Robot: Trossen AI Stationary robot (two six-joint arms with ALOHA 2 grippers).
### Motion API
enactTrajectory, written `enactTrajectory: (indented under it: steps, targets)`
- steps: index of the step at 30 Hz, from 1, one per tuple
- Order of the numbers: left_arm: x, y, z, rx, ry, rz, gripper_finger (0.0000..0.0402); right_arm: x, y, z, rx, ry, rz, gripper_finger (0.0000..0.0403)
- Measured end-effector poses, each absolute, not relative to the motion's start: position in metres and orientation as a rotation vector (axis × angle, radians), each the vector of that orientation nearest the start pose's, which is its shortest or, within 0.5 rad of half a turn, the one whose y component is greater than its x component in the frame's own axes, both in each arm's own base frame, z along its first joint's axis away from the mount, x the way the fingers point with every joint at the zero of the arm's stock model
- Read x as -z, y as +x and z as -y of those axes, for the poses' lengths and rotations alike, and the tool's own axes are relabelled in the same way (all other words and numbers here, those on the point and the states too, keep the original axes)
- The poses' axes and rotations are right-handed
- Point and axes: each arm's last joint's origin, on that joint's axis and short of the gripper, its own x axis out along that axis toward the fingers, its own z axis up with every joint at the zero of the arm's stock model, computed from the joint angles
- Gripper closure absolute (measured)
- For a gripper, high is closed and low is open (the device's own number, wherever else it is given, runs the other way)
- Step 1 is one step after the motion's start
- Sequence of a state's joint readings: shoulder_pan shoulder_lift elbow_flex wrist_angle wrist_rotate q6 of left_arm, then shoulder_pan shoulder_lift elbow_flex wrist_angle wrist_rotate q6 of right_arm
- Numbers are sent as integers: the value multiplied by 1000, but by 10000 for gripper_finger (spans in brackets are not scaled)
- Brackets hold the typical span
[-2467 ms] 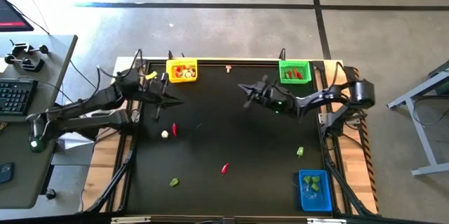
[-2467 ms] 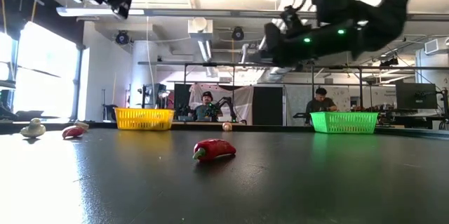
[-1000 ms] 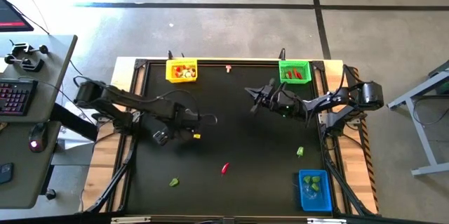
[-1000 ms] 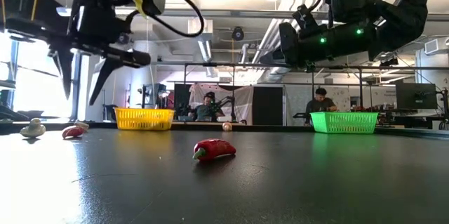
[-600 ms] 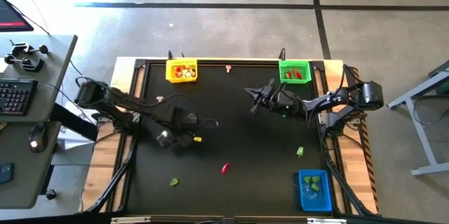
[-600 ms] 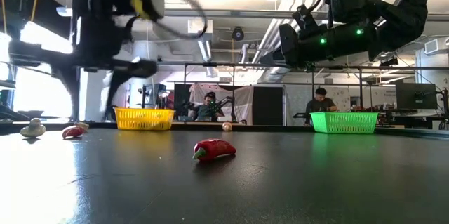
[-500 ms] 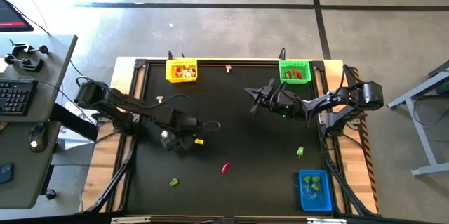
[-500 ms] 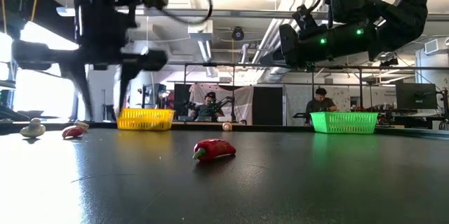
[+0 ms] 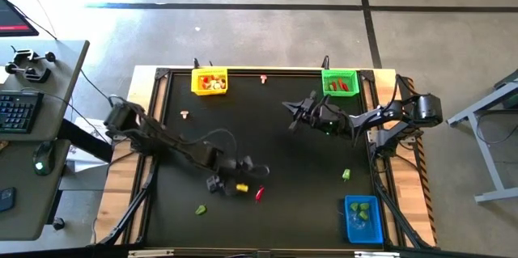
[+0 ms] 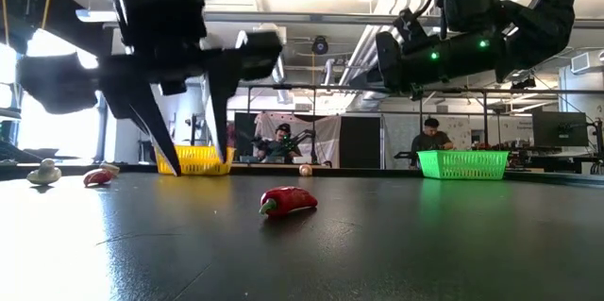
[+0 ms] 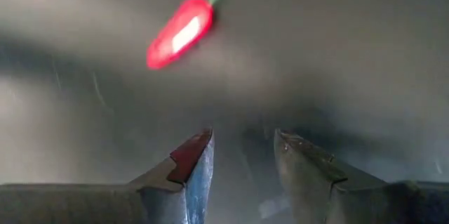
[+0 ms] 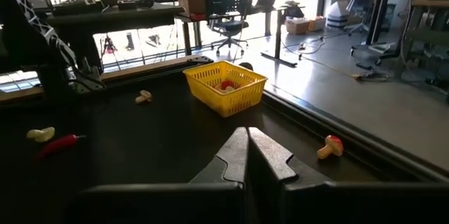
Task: Sort produce into baskets
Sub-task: Put the red chili pepper into the green bin
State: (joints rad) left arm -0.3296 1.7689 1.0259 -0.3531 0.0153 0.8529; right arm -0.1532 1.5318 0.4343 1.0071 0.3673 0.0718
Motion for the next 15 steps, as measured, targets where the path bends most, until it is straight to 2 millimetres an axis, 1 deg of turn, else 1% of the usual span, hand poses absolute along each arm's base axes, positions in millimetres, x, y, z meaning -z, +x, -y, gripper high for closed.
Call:
enactTrajectory:
  steps: [4,6,9,12,15]
  targets:
    - [-158,334,132,796,969,-847,261,-164,264,50,514,97,-100,403]
    - [-160,341,141,790,985,-834,261,-162,264,50,512,117,-123,403]
    - [-160,352,151,772,1062,-822,261,-157,264,48,511,132,-172,403]
    - [-152,359,157,795,1160,-828,261,-154,263,45,501,128,-207,403]
    - [-143,365,160,810,1244,-844,261,-153,264,41,490,126,-218,403]
